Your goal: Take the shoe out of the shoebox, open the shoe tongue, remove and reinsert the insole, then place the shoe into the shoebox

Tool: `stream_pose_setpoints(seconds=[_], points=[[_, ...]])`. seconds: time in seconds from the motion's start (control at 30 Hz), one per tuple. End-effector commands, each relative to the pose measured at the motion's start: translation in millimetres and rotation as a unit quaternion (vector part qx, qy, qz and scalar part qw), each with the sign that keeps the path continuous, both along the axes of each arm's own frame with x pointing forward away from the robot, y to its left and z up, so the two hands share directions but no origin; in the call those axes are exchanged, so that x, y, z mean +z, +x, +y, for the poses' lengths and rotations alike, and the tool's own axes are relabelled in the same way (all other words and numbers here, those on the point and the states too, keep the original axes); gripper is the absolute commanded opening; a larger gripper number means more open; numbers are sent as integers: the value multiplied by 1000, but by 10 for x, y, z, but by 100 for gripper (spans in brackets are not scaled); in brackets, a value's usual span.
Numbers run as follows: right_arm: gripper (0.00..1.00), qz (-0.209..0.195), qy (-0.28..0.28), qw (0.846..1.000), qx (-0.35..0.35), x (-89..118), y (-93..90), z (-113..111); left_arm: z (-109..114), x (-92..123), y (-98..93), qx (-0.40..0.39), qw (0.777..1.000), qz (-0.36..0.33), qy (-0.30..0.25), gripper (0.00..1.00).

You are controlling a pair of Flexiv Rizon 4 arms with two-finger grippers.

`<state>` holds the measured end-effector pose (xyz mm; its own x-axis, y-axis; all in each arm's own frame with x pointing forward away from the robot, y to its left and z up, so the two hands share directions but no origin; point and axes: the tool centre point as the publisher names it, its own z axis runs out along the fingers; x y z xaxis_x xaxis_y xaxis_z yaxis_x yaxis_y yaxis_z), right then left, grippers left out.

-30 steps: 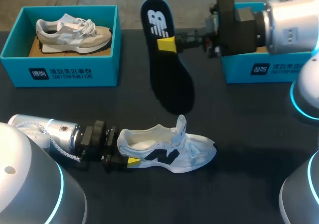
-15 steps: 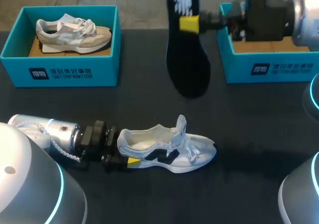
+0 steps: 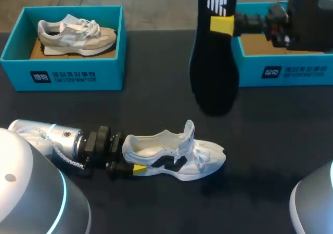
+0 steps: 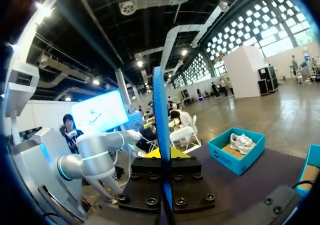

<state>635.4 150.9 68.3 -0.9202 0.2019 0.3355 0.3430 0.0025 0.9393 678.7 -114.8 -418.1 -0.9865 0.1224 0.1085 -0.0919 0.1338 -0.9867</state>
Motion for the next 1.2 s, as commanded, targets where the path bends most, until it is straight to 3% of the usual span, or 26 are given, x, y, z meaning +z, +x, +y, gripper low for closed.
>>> stream_pose_setpoints(seconds=[0.03,0.6,0.87,1.2], points=[[0,3,-4,1000,-9,64,-205,-258,-3,-19,-4,1,1000,0,0,0],[0,23,-5,999,28,41,-446,-435,-3,-19,-4,1,1000,0,0,0],[0,36,5,998,53,-67,-554,-493,-3,-19,-4,1,1000,0,0,0],[0,41,-1,998,51,-88,-562,-502,-3,-19,-4,1,1000,0,0,0]])
